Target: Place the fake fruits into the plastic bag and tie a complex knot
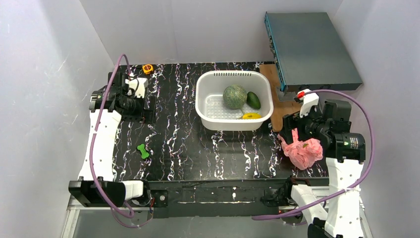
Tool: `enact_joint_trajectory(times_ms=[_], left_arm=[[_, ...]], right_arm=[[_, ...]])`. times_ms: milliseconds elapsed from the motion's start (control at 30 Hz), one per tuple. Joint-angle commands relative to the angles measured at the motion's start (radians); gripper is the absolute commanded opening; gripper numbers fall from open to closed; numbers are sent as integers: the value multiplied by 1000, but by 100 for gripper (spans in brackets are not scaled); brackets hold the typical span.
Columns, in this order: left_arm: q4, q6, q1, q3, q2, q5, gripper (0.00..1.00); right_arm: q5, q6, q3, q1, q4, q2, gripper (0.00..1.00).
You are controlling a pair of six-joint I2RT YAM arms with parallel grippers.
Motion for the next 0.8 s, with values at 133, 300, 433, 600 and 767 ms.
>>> enact_joint_trajectory(times_ms=[133, 300, 433, 600, 767], left_arm=[[112, 100, 3, -55, -142, 88, 99], [80, 88, 3, -34, -97, 109, 99], [121, 44, 4, -52, -115, 105, 99], [175, 25, 3, -98, -152, 102, 100], [230, 33, 3, -163, -197, 117, 99]], right_arm=[[128, -254, 75, -3, -260, 147, 87], [255, -399, -102, -3, -215, 140, 87], [356, -470, -275, -4, -99, 138, 87], [411, -514, -418, -5, 61, 196, 87], [459, -538, -511, -4, 255, 287, 88]])
